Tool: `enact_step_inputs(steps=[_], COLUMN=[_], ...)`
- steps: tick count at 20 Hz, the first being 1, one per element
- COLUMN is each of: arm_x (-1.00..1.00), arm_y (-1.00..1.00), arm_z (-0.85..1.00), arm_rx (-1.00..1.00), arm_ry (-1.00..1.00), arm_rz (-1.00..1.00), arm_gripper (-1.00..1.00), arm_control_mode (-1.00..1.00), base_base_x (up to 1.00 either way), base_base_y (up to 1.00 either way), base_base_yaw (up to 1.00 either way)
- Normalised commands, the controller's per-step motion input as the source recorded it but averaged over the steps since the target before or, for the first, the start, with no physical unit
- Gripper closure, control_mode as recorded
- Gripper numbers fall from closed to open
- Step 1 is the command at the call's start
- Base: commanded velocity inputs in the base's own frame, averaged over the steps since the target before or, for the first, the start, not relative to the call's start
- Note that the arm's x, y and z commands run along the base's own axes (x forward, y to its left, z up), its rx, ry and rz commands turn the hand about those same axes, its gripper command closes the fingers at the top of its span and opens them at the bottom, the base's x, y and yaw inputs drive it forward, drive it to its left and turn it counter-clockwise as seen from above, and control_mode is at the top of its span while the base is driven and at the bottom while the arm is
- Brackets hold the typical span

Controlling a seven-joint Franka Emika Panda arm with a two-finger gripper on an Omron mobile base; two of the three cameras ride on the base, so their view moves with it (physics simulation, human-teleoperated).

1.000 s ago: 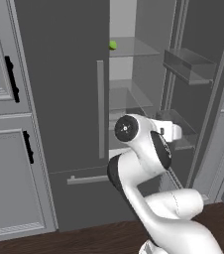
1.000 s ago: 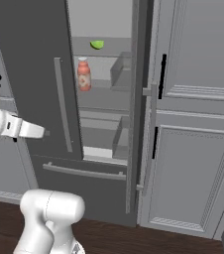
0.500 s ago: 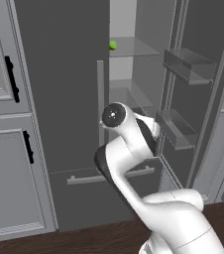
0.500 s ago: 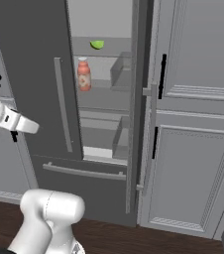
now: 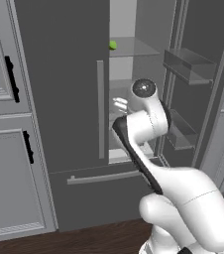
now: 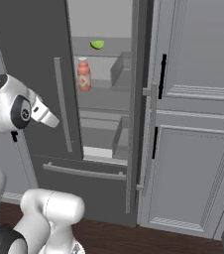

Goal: Grab a lemon wedge from the fridge and one ice cube from the ice bowl, and put them in the glass of lemonade.

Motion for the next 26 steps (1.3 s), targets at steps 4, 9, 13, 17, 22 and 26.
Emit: enact_step_inputs(steps=[4, 9, 13, 17, 22, 26], arm_x=[0.45, 0.48, 0.77, 0.81, 0.68, 0.53], arm_y=[-0.01, 0.36, 0.52, 0.04, 0.01, 0.18], arm_z=[0.00, 0.00, -0.06, -0.04, -0.04, -0.12], arm_rx=[0.21, -0.07, -0.14, -0.02, 0.00, -0.02], arm_ry=[0.01, 0.14, 0.01, -0.05, -0.14, -0.08], arm_rz=[0.13, 0.23, 0.17, 0.05, 0.00, 0.00], arm_gripper=[-1.00, -1.00, -1.00, -1.00, -1.00, -1.00], arm_control_mode=[-1.00, -1.00, -1.00, -1.00, -1.00, -1.00], base_base_x=[0.00, 0.00, 0.00, 0.00, 0.00, 0.00], base_base_y=[0.00, 0.00, 0.00, 0.00, 0.00, 0.00], base_base_yaw=[0.00, 0.00, 0.00, 0.00, 0.00, 0.00])
